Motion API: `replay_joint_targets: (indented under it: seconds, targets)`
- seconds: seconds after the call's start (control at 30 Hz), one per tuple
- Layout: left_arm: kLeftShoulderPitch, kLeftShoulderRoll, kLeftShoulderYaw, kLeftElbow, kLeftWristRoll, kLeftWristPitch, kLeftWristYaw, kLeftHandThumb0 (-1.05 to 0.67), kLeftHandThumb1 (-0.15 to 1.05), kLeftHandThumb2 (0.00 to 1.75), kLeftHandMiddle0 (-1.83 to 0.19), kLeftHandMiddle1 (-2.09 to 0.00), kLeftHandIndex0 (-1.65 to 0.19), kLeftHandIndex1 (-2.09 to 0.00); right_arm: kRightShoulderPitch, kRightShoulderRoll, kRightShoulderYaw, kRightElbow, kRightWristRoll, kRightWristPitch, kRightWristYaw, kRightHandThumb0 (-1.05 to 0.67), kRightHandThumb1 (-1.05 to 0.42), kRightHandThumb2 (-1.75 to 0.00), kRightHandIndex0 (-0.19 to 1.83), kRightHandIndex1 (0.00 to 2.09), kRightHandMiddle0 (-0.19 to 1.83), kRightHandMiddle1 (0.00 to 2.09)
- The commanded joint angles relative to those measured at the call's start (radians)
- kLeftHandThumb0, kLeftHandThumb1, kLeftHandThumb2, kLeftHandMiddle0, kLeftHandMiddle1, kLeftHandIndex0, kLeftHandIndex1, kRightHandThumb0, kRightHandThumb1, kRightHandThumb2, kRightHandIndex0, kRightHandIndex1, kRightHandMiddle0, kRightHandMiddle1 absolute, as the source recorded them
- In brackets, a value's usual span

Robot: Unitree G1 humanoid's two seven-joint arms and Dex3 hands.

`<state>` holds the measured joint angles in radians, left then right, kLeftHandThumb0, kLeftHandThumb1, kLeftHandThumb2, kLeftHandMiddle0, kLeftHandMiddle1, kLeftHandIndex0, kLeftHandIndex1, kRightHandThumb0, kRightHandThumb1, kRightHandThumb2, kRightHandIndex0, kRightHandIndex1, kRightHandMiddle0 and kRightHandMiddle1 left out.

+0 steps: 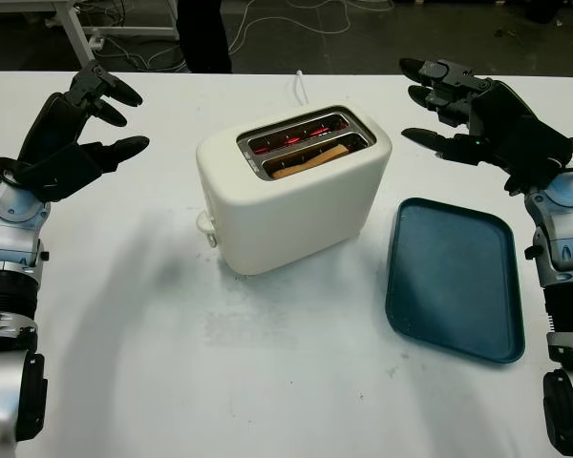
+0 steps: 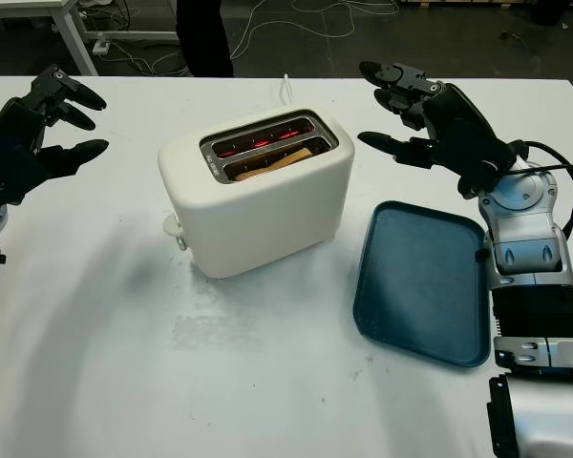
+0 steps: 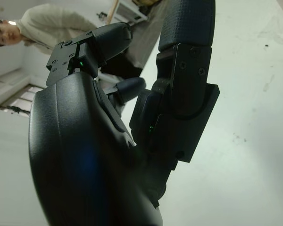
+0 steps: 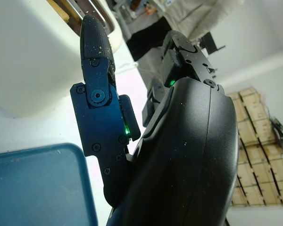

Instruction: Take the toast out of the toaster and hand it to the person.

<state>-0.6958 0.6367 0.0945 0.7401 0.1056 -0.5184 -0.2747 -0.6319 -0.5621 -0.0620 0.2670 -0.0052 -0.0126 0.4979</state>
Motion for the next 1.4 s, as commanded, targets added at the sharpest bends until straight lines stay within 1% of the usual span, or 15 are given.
replay_joint_targets:
  seconds: [0.0,0.23,0.5,0.6,0.83,0.93,1.07,1.2,1.33,1.37]
  targets:
    - [0.008,0.018,-0.005,0.002,0.011,-0.013,-0.002,-1.05,0.92,0.37,0.00,-1.64,0.00,-1.52,0.010,0.004,-0.001,-0.001,0.000,-0.001,-0.008,-0.66,-0.92,-0.22,0.22,0.01,0.25,0.01]
    - [0.010,0.016,-0.004,0.009,0.013,-0.028,0.002,-1.05,0.92,0.39,0.00,-1.60,0.00,-1.47,0.013,0.004,-0.003,-0.006,0.002,0.003,-0.009,-0.69,-0.92,-0.22,0.22,0.00,0.24,0.00]
    - [0.004,0.013,0.001,0.029,-0.009,-0.037,-0.031,-1.05,0.92,0.36,0.00,-1.60,0.00,-1.46,0.010,0.003,0.000,0.005,0.000,0.001,-0.004,-0.68,-0.92,-0.23,0.22,0.00,0.24,0.00]
    - [0.004,0.014,-0.004,0.021,0.005,-0.030,-0.020,-1.05,0.92,0.37,0.00,-1.60,0.00,-1.47,0.010,0.007,-0.002,0.002,0.005,0.014,-0.007,-0.68,-0.92,-0.22,0.21,0.00,0.24,0.00]
    - [-0.002,0.014,-0.002,0.024,-0.005,-0.028,-0.037,-1.05,0.92,0.37,0.00,-1.61,0.00,-1.47,0.008,0.004,-0.005,0.000,0.010,0.009,-0.001,-0.64,-0.92,-0.22,0.21,0.00,0.24,0.00]
    - [0.000,0.013,-0.002,0.014,-0.001,-0.020,-0.034,-1.05,0.92,0.36,0.00,-1.61,0.00,-1.48,0.010,-0.002,-0.002,-0.007,0.000,0.018,-0.006,-0.67,-0.92,-0.22,0.22,0.00,0.24,0.00]
    - [-0.001,0.009,-0.004,0.012,-0.003,-0.007,-0.039,-1.05,0.92,0.34,0.00,-1.64,0.00,-1.51,0.007,-0.004,0.001,0.002,-0.008,0.008,-0.005,-0.67,-0.92,-0.22,0.23,0.01,0.25,0.01]
    - [-0.003,0.008,0.000,0.011,-0.016,-0.011,-0.055,-1.05,0.92,0.34,0.00,-1.61,0.00,-1.49,0.004,0.001,-0.007,0.011,0.005,-0.002,0.001,-0.67,-0.92,-0.22,0.22,0.00,0.24,0.00]
    - [-0.003,0.001,0.005,0.015,-0.031,-0.012,-0.065,-1.05,0.92,0.33,0.00,-1.60,0.00,-1.48,0.008,0.000,-0.004,-0.010,0.002,0.027,-0.003,-0.67,-0.92,-0.22,0.21,0.00,0.24,0.00]
    - [-0.004,0.001,0.004,0.017,-0.031,-0.013,-0.066,-1.05,0.92,0.32,0.00,-1.60,0.00,-1.48,0.007,-0.001,-0.003,-0.004,-0.001,0.016,-0.002,-0.67,-0.92,-0.22,0.22,0.00,0.24,0.00]
